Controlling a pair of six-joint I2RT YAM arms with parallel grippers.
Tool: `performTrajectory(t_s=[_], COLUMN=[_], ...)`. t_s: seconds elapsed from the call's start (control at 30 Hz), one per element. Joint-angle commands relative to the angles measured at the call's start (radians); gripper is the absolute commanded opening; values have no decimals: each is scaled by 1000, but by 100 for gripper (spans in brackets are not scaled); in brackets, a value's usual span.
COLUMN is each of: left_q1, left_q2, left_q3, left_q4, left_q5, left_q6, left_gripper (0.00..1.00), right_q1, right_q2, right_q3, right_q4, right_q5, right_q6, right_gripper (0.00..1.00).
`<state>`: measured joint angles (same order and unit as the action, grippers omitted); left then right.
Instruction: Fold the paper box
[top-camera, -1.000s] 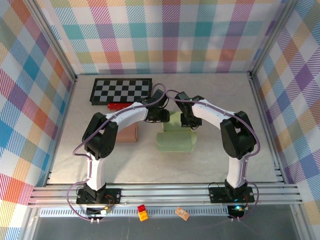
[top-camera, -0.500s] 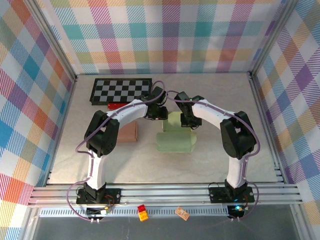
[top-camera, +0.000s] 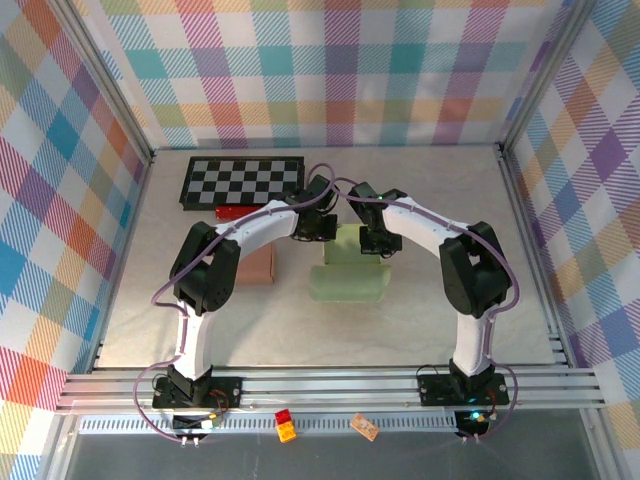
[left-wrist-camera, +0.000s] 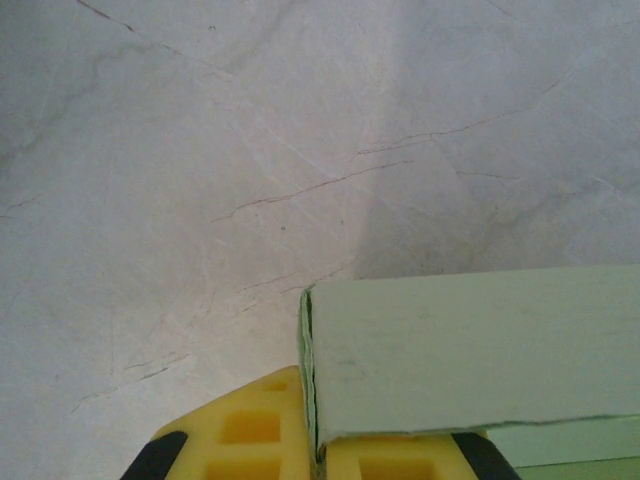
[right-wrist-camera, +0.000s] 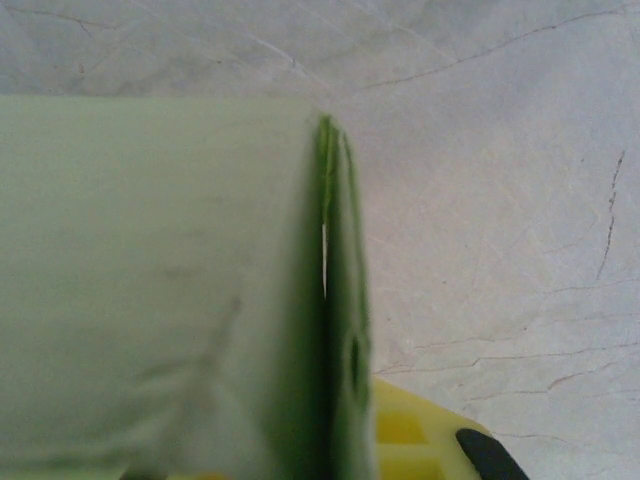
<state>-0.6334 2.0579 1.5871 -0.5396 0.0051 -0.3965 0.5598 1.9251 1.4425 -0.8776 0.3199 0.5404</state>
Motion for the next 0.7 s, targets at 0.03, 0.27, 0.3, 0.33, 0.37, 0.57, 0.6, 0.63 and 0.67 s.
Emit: performTrajectory(t_s=[0.03,0.27,0.3,0.33,0.37,0.57,0.6,0.63,0.67], left_q1=[-18,-19,-19,-19,-17,38,58,75,99], left_q2=[-7,-119,-137,-160,-183,-333,-354,-371,-390], left_q3=[18,19,19,20,22,22,19,11,-1], left_q4=[-55,-68,-66,-66,-68,-74,-84,-95,-105], left_q5=[-30,-32,-27,-23,-18,-5,1,12,27], left_q6=[-7,-68,-79,-88,-100,-156,-163,-170,-178], left_gripper=[32,51,52,53,54,51,50,49,47], right_q1=[5,3,2,2,-1,-66,-79,-90,-103], right_q2=[24,35,39,41,43,17,9,2,-6], right_q3=[32,57,62,66,67,12,1,-8,-19], right_q4=[-34,-72,-81,-92,-99,-102,-98,-97,-95], right_q5=[-32,-96,-104,-119,-139,-303,-332,-357,-381], right_q6=[35,86,98,115,138,326,361,392,427], right_gripper=[0,0,0,0,0,0,0,0,0])
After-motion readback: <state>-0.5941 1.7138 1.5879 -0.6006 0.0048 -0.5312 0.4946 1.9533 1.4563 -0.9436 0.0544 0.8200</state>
